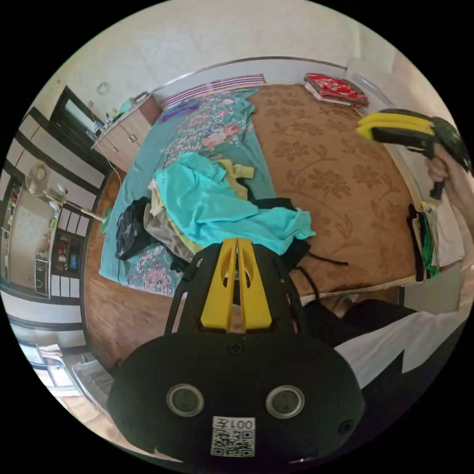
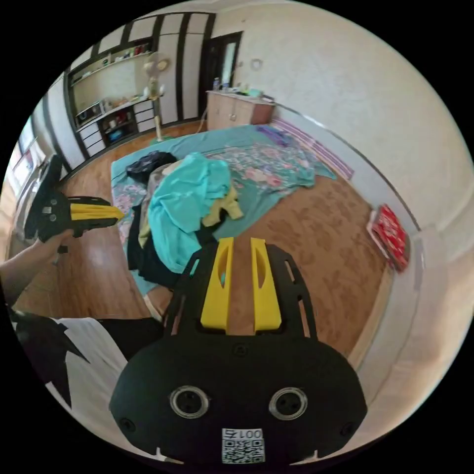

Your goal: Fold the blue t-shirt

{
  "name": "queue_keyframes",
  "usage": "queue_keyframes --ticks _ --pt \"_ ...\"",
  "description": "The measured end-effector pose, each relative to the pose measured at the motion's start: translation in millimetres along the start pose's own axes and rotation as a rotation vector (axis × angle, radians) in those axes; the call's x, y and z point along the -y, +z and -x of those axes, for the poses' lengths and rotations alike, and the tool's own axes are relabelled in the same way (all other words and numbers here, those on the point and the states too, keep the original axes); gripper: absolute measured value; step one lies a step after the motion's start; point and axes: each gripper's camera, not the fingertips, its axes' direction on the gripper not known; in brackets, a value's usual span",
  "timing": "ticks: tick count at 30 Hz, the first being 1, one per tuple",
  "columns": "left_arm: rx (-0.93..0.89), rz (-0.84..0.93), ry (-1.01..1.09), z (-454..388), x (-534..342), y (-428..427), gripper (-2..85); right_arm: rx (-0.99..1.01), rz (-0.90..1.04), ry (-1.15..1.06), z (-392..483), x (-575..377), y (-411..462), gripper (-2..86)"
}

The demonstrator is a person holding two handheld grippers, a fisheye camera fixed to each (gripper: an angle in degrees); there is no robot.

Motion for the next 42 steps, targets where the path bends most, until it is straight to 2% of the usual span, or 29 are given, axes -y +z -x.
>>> queue_keyframes --ticks 3,7,13,15,20,22,26,28,33,37,40,42 --pt "0.024 0.04 -0.045 51.6 -35.3 -16.6 -1.0 0.149 0.063 -0.095 42.1 80.7 55.2 8.1" --pt "0.053 0.128 -0.125 97.2 -80.6 -33.2 -1.0 0.226 0.201 -0.213 91.7 159.6 134.8 10.0" --pt "0.019 0.278 -0.269 143.7 -159.4 -55.4 -1.0 0.21 0.489 -0.346 134.8 204.9 228.9 10.4" --pt "0.024 0.326 -0.309 157.1 -186.8 -66.3 -1.0 0.226 0.501 -0.342 132.9 213.8 229.6 7.4" --pt "-0.02 0.311 -0.347 185.0 -217.7 -97.4 -0.9 0.304 0.407 -0.205 90.7 228.2 167.1 3.3" --pt "-0.039 0.276 -0.32 195.7 -216.6 -109.5 -0.8 0.354 0.332 -0.158 60.9 228.2 116.7 2.8" --pt "-0.097 0.113 -0.247 219.3 -194.1 -138.4 0.8 0.443 0.201 -0.065 10.8 222.1 30.9 2.3" --pt "-0.167 0.027 -0.201 225.1 -178.8 -147.9 2.7 0.465 0.103 -0.042 -17.8 211.5 -28.4 1.9" --pt "-0.506 -0.133 -0.027 204.0 -133.0 -168.3 9.4 0.6 -0.148 0.139 -80.8 175.3 -140.4 1.1" --pt "-0.69 -0.152 0.042 171.5 -116.6 -183.2 9.6 0.53 -0.23 0.218 -114.9 133.5 -215.0 0.9" --pt "-0.767 -0.191 0.057 150.5 -115.2 -213.3 7.6 0.511 -0.295 0.276 -140.8 90.8 -264.2 0.8" --pt "-0.809 -0.253 0.054 139.8 -117.3 -246.1 1.0 0.528 -0.351 0.339 -163.9 61.1 -294.1 0.8"
